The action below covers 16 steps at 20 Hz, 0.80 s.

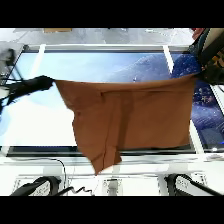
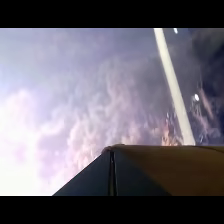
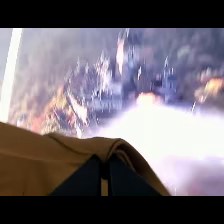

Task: Fold the clothes and pants, and hang the long-sleeved shirts on hangers.

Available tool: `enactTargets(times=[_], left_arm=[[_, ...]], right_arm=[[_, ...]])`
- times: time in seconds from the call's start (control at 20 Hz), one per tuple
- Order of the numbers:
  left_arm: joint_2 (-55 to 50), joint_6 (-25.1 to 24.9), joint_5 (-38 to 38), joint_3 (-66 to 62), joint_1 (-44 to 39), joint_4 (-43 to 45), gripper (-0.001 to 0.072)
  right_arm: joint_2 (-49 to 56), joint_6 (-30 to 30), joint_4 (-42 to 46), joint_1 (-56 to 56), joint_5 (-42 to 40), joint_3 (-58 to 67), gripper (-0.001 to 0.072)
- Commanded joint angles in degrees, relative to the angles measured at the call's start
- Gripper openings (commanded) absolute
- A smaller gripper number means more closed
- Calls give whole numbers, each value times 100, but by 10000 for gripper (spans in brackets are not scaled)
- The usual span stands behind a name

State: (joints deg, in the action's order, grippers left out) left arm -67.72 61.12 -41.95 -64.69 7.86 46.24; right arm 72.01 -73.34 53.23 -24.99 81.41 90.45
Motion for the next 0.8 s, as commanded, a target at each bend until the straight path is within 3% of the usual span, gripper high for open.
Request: enactTargets(times=[0.0,0.3,0.5,0.65,0.75], left_arm=[[-1187,15,522,-334,-345,-44,11],[-1543,20,1668,-697,-723,-179,11],[-1552,15,1248,-695,-977,-560,11],[-1587,37,730,-695,-1108,-564,12],[-1620,304,256,-695,-1084,-555,12]], right_arm=[[1451,-9,-68,4,118,7,17],[2004,-9,-153,4,-1683,9,17],[1989,-11,-378,7,-2800,7,17],[2015,-9,-186,61,-3029,7,17],[2022,-11,166,76,-2962,7,17]])
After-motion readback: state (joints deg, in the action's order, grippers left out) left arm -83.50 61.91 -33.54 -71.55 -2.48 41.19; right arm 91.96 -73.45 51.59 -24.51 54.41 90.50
